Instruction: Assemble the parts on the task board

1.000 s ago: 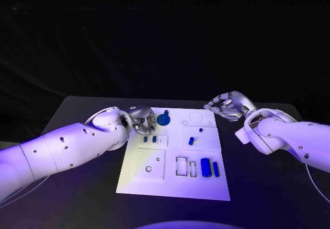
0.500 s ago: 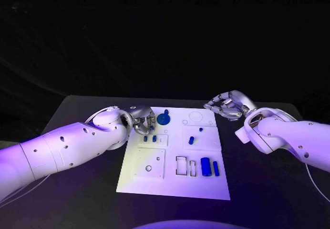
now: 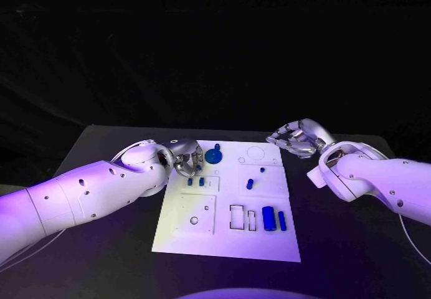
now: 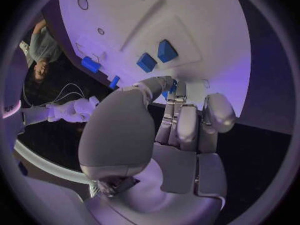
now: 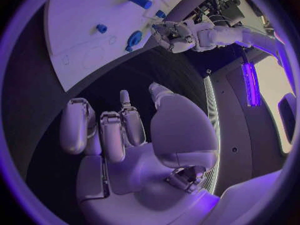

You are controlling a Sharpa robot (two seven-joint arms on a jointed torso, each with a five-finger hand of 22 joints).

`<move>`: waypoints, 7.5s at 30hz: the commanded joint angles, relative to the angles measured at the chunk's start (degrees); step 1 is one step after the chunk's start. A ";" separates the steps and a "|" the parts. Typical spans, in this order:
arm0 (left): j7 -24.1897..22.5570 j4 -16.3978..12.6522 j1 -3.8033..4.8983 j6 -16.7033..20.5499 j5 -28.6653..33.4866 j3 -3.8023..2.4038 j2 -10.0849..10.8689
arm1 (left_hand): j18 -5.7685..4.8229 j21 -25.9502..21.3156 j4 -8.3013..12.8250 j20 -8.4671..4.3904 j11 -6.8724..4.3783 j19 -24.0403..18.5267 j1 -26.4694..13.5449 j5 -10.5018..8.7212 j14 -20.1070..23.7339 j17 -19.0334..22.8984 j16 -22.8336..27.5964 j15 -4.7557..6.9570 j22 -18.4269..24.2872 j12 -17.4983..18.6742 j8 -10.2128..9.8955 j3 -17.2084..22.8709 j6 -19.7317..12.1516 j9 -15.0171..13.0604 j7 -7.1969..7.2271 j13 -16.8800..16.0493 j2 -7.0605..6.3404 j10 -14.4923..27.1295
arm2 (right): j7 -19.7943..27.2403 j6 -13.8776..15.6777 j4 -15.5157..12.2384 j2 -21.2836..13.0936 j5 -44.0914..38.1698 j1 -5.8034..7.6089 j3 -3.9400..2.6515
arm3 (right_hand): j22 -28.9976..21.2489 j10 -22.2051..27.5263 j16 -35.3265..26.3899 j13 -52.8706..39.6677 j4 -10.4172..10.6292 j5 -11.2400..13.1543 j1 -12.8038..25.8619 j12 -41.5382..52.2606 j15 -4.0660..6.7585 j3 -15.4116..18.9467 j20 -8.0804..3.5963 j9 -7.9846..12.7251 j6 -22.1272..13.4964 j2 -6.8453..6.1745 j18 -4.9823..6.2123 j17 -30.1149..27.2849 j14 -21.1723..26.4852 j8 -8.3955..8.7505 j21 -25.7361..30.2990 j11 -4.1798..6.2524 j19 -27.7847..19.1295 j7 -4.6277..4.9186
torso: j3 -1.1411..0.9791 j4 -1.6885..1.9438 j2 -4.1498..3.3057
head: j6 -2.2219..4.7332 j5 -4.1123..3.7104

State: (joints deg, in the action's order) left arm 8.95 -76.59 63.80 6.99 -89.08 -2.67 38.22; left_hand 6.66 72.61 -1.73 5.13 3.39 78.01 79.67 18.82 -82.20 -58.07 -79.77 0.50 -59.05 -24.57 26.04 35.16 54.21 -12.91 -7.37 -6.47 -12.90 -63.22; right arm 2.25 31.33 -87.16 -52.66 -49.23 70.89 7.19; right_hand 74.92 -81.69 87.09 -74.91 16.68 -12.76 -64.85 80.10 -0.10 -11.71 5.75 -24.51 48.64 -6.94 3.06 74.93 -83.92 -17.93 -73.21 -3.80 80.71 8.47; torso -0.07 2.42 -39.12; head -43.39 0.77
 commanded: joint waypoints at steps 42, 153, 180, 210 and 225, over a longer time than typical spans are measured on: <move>1.30 0.08 -0.06 -0.65 0.28 0.05 -0.24 | -0.11 -1.43 -0.71 0.26 1.15 -1.09 -2.51 -0.06 1.09 2.07 0.87 -0.50 2.15 2.96 -3.34 -2.48 -1.84 0.64 -0.83 0.04 -1.81 2.39 | 0.42 -0.16 0.12 0.09 -0.31 -0.09 0.00 | 1.95 0.29 -0.40 -4.45 -0.04 -0.41 -0.30 -0.24 0.54 0.94 -0.14 -0.22 -0.23 0.88 1.22 6.01 -4.06 -0.48 0.56 0.10 -0.46 -0.09 | -0.01 0.00 -0.03 | -0.16 -0.10; -33.76 -11.02 -0.41 7.01 85.32 -1.05 14.83 | 3.77 -36.44 -1.98 3.20 3.51 -21.16 -1.86 0.02 25.34 39.34 32.48 -3.66 36.17 6.35 -6.34 -7.63 -2.36 3.35 -3.87 2.26 0.31 -0.72 | -13.18 -17.86 3.97 8.19 -54.92 -3.99 0.11 | -0.13 14.19 -5.96 63.97 -13.79 7.20 -13.86 -69.22 0.03 -23.95 0.21 2.26 8.97 -5.17 2.23 -3.27 -2.18 4.18 7.23 -0.76 -2.36 0.26 | 0.15 0.17 0.38 | -0.45 -3.98; -32.83 -11.23 -0.41 6.66 85.29 -1.04 14.69 | 3.73 -36.77 -1.73 3.25 3.70 -21.10 -1.50 0.08 25.57 39.51 32.69 -3.80 36.37 6.62 -6.60 -7.72 -2.72 3.52 -4.09 2.25 0.59 -0.46 | -14.26 -14.11 4.56 8.83 -57.01 -4.64 0.26 | 1.90 11.93 -5.32 64.43 -16.58 9.45 -14.00 -69.51 0.76 -27.59 -0.48 1.43 11.32 -1.30 1.80 -2.28 -2.47 3.34 4.90 0.03 -1.29 -0.49 | 0.23 0.18 0.48 | -0.58 -4.10; -32.34 -10.70 -0.59 6.04 85.29 -1.03 14.45 | 3.69 -37.03 -1.59 3.32 3.87 -21.16 -1.37 0.17 25.80 39.66 32.88 -3.94 36.50 6.82 -6.82 -7.86 -3.02 3.65 -4.26 2.24 0.71 -0.17 | -14.18 -5.89 -2.95 3.96 -56.24 -3.42 -0.42 | 2.45 11.72 -5.30 64.65 -16.76 9.86 -12.62 -69.92 0.69 -27.56 -0.44 1.19 11.51 -1.85 1.65 -2.26 -2.47 3.26 4.28 -0.01 -1.07 -0.51 | 0.13 -0.02 0.41 | 0.26 -3.39; -32.51 -10.75 -1.18 6.07 85.29 -1.02 14.13 | 3.69 -37.07 -1.52 3.33 3.89 -21.17 -1.29 0.18 25.85 39.69 32.91 -3.96 36.53 6.85 -6.85 -7.87 -3.06 3.68 -4.28 2.23 0.74 -0.13 | -13.18 -0.79 -11.55 6.70 -55.28 -4.16 -0.56 | 2.60 11.56 -5.16 64.69 -16.76 9.90 -12.18 -70.01 0.72 -27.37 -0.44 1.08 11.59 -2.07 1.62 -2.00 -2.53 3.20 4.10 0.06 -0.99 -0.60 | 0.26 0.22 0.43 | 0.02 1.19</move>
State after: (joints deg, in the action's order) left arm -23.16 -87.23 62.64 13.93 -4.07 -3.66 52.51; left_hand 10.22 35.73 -3.47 8.41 7.07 56.51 77.95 18.83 -56.62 -18.46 -47.21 -3.19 -22.60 -17.92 19.39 27.27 51.30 -9.29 -11.45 -4.23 -12.05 -63.38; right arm -11.41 28.27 -98.23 -46.45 -104.74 66.93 6.64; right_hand 74.91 -69.72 81.65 -10.24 -0.08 -3.10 -77.49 10.06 0.33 -39.21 5.34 -23.36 59.85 -9.07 5.29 72.87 -84.13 -14.54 -68.88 -3.70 79.30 7.87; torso 0.05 2.54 -38.70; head -43.24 0.88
